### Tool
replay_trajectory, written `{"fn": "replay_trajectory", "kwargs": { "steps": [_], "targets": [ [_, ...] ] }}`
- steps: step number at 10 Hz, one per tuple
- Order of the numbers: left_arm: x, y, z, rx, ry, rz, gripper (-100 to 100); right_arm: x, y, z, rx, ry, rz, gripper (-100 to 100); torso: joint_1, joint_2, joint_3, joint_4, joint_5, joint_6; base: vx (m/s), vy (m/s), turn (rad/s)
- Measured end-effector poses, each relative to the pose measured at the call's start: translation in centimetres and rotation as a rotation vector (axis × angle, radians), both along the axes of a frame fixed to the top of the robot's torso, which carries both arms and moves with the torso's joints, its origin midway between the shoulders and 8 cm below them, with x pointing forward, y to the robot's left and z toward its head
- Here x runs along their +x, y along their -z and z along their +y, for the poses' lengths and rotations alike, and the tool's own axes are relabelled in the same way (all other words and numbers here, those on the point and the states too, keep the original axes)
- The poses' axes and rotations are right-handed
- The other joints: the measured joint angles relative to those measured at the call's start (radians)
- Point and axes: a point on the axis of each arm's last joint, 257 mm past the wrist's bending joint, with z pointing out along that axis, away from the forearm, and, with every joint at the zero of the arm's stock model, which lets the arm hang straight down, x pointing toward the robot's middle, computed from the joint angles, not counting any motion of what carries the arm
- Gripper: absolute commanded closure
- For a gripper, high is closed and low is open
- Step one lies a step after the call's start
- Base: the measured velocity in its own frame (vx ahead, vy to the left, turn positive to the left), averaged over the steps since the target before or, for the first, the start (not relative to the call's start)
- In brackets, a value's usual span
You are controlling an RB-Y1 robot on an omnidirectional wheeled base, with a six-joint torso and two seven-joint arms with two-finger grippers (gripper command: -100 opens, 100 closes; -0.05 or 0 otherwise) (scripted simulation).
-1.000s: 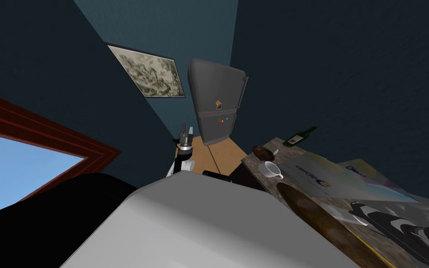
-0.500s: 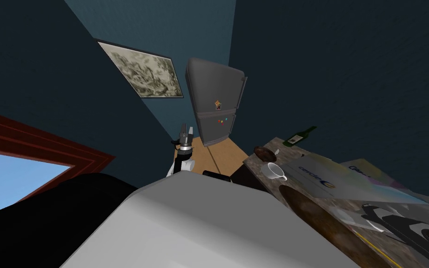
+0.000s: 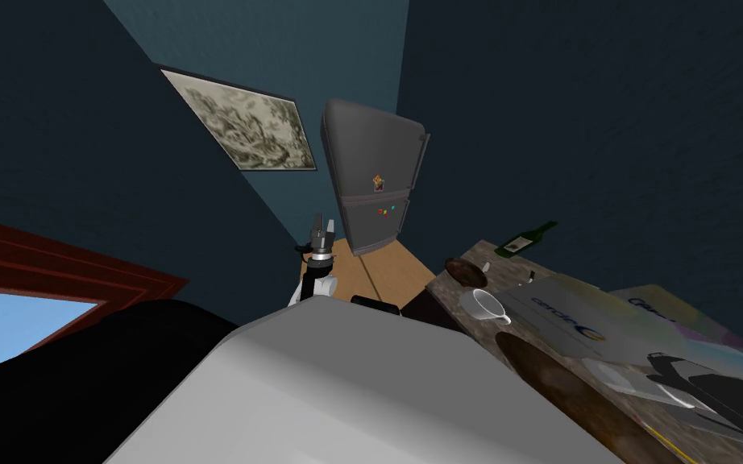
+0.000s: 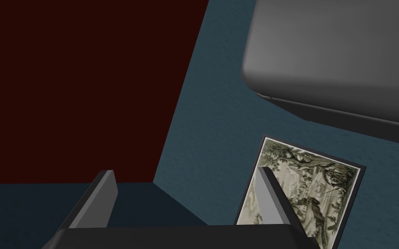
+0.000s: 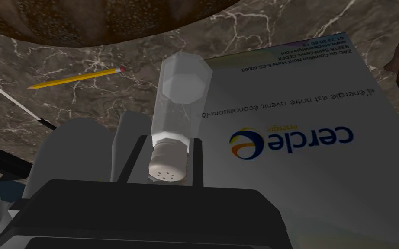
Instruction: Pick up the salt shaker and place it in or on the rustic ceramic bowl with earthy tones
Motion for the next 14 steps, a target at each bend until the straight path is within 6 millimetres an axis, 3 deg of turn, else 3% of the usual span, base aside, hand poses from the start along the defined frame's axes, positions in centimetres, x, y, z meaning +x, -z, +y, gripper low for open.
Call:
{"fn": "replay_trajectory", "kwargs": {
  "steps": [8, 14],
  "targets": [
    [0.0, 0.0, 0.0, 0.000, 0.000, 0.000, 0, 1.0, -4.4, 3.7, 0.004, 0.024, -0.022, 100, -0.003, 0.000, 0.000, 0.000, -0.001, -0.002, 0.084, 0.014, 0.107],
    [0.0, 0.0, 0.0, 0.000, 0.000, 0.000, 0, 1.6, -6.0, 7.6, 0.027, -0.004, -0.038, 100, -0.007, 0.001, 0.001, 0.001, -0.002, -0.004, 0.051, -0.038, 0.209]
  ]
}}
